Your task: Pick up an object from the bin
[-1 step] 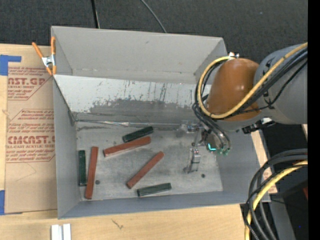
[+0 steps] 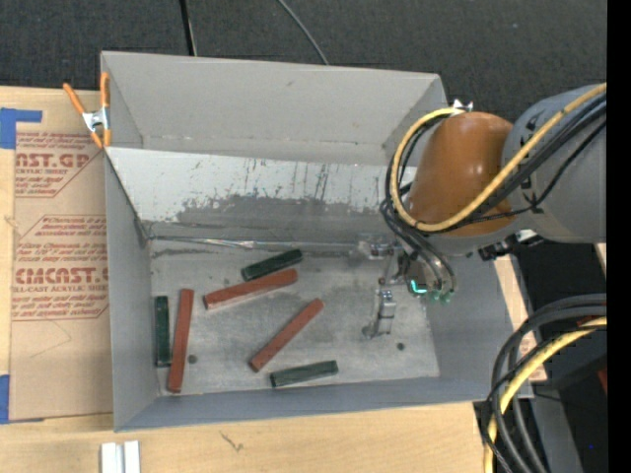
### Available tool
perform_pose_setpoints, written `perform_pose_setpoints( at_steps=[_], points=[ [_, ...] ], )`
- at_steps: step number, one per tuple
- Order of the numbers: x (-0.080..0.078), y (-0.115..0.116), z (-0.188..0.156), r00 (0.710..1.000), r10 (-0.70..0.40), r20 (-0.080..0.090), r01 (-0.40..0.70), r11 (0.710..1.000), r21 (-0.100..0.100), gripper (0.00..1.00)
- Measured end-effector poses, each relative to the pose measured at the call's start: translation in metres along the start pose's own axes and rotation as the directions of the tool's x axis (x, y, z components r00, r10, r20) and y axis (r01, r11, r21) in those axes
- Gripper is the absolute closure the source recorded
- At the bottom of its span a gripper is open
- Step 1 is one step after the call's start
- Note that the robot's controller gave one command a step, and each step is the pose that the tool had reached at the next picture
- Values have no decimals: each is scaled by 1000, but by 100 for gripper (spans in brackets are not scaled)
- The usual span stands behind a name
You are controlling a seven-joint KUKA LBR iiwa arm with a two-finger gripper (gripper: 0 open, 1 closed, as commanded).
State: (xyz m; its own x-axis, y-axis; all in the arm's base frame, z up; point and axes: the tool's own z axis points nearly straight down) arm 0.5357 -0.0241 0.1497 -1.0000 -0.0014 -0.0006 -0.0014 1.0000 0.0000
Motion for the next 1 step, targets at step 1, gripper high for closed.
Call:
perform_pose_setpoints(
  at_steps=[1],
  points=[
    [-3, 16, 11, 999, -47, 4, 47, 999, 3, 0]
  ],
)
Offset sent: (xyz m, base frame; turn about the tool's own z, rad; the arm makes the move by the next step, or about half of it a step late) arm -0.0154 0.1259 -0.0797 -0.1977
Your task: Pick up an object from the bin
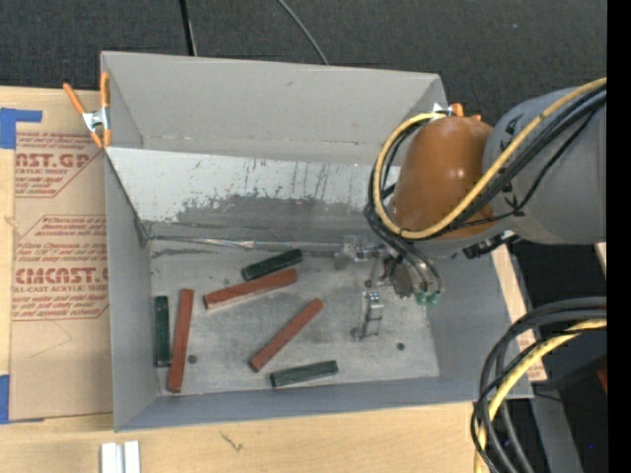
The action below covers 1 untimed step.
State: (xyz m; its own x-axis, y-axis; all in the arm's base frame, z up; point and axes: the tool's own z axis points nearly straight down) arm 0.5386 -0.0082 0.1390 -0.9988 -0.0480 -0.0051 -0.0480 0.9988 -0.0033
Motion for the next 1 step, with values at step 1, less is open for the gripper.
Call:
perform_pose_setpoints(
  at_steps=[1],
  points=[
    [14, 113, 69, 988, -152, -5, 152, 988, -6, 100]
  ],
)
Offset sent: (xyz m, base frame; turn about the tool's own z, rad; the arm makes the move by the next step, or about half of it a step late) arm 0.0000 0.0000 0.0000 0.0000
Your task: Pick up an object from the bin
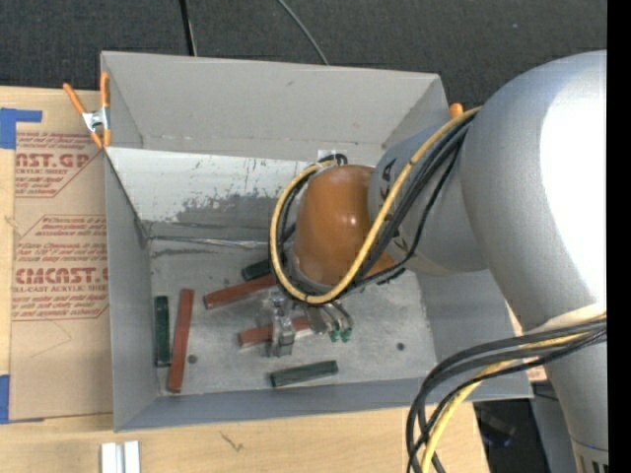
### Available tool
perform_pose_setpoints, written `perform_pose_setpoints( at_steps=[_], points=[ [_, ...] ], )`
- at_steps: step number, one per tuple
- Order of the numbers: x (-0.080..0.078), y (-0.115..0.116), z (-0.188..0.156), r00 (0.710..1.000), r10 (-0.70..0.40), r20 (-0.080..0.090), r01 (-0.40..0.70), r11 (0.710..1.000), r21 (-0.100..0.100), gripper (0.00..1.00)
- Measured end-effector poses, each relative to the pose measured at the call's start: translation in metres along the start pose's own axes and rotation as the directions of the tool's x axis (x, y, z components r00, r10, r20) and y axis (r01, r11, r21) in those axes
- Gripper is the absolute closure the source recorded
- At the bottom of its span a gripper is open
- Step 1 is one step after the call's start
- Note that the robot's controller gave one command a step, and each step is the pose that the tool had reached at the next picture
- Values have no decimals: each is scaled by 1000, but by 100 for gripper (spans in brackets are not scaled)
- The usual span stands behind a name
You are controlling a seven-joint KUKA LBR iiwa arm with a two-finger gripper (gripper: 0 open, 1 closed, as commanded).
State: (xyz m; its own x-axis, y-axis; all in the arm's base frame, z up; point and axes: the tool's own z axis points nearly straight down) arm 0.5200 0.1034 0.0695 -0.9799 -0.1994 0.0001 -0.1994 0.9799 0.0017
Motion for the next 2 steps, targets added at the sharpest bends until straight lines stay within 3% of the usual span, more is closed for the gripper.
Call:
perform_pose_setpoints(
  at_steps=[1, 2],
  points=[
    [0, 0, 0, 1000, 0, 0, 0, 1000, 0, 100],
    [5, -18, -149, 997, 74, 4, -74, 997, 1, 100]
  ],
)
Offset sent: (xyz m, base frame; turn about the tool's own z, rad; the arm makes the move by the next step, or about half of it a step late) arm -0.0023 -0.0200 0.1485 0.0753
